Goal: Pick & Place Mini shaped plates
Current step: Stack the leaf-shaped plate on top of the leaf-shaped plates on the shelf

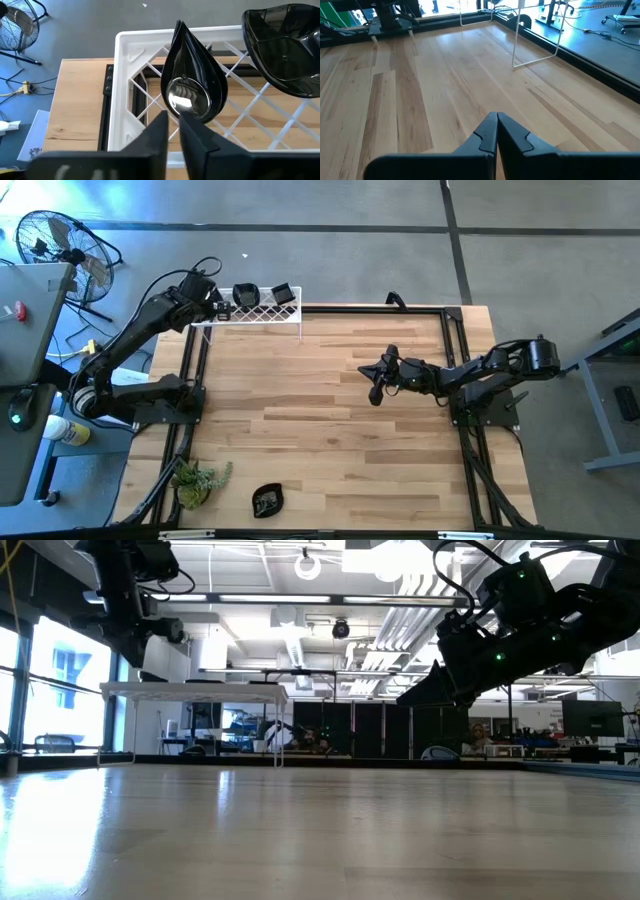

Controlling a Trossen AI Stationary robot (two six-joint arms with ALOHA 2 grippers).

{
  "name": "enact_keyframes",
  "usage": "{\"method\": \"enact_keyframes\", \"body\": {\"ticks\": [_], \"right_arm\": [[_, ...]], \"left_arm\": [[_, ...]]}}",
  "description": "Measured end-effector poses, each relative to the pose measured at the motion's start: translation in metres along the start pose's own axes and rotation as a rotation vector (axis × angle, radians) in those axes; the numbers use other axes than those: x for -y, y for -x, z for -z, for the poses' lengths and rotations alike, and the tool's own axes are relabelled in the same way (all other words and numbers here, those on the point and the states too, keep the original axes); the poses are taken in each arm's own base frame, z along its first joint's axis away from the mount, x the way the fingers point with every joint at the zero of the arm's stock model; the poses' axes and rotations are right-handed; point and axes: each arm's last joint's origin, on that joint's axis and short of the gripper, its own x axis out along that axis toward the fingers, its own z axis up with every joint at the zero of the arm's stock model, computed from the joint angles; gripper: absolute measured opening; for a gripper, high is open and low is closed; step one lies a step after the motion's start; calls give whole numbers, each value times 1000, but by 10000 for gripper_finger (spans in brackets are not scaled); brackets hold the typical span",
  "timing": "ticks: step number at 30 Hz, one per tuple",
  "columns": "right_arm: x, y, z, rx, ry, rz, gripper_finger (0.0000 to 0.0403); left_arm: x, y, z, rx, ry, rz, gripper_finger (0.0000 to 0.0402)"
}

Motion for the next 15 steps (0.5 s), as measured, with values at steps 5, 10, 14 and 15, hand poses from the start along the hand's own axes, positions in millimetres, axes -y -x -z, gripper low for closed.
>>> {"method": "enact_keyframes", "body": {"ticks": [5, 10, 14, 15], "right_arm": [[0, 0, 0, 0, 0, 0, 6], [0, 0, 0, 0, 0, 0, 3], [0, 0, 0, 0, 0, 0, 2], [0, 0, 0, 0, 0, 0, 3]], "left_arm": [[0, 0, 0, 0, 0, 0, 8], [0, -1, 0, 0, -2, -9, 3], [1, -3, -1, 3, 1, -27, 1], [1, -3, -1, 4, 2, -30, 1]]}}
